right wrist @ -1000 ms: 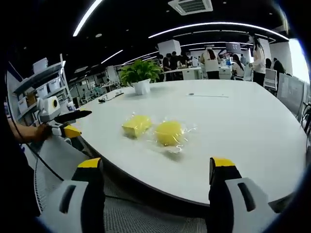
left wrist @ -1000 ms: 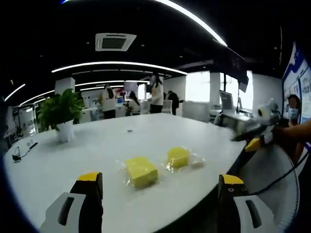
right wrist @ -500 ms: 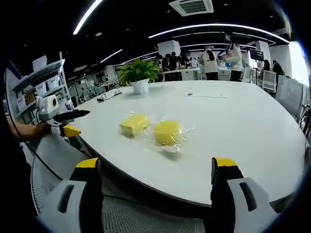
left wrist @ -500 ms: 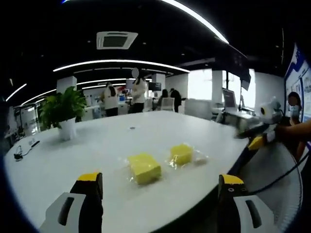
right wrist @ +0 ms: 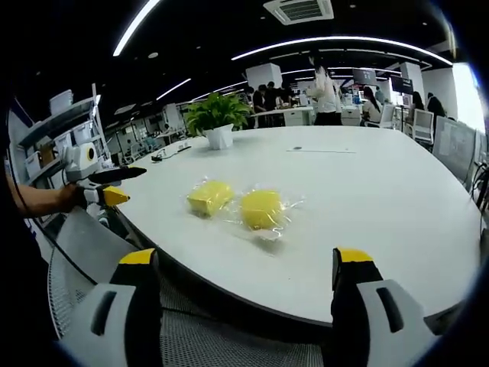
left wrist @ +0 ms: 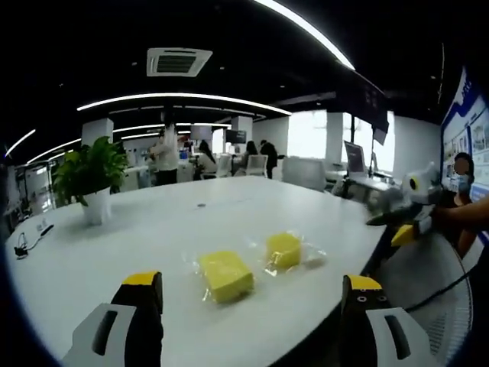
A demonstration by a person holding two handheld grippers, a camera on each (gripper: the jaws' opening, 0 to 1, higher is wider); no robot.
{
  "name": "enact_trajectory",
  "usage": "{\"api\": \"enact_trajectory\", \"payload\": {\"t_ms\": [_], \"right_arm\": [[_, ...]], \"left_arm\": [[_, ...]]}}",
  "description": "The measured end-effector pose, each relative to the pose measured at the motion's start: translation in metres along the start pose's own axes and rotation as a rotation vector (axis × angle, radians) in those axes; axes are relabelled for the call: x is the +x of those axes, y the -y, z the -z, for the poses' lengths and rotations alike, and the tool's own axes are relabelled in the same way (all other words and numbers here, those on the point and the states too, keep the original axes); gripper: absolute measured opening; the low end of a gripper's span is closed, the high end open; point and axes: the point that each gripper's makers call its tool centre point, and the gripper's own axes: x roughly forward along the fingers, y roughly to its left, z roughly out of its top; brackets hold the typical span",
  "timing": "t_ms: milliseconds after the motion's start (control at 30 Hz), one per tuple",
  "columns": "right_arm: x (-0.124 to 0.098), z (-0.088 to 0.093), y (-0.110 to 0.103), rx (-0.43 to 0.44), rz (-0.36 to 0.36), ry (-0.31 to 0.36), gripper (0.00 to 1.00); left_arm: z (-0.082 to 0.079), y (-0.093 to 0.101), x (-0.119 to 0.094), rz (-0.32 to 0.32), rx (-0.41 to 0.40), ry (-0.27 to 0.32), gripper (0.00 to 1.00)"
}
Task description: Compare the silicone blocks by pressing each to a similar depth, holding the contact briefly, and releasing to observe deformation and rebound differences across the visible hardness samples.
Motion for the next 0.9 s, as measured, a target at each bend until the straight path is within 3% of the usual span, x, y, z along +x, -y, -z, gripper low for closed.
{"api": "enact_trajectory", "payload": {"t_ms": [167,433,533,700,900], "right_arm": [[0.0,0.001,0.0,0.002,-0.004,-0.004,0.87],[0.0,0.0,-0.002,0.0,-0.018,0.0,0.89],[0.001,0.002,-0.002,-0.006,-0.015,-0.007,0.89],[0.002,0.003,-0.003,-0.006,-0.019,-0.011,0.9],[0.004,0.005,-0.003,-0.012,-0.013,-0.019,0.9]], "left_arm": [[-0.004,0.006,0.014,0.036,0.018,-0.023,0.92],[0.004,0.011,0.039,0.094,-0.027,-0.087,0.81],[-0.005,0.014,0.053,0.117,-0.018,-0.07,0.71],[-0.009,0.017,0.075,0.128,-0.04,-0.068,0.72],[-0.005,0.017,0.099,0.139,-0.029,-0.107,0.71]]}}
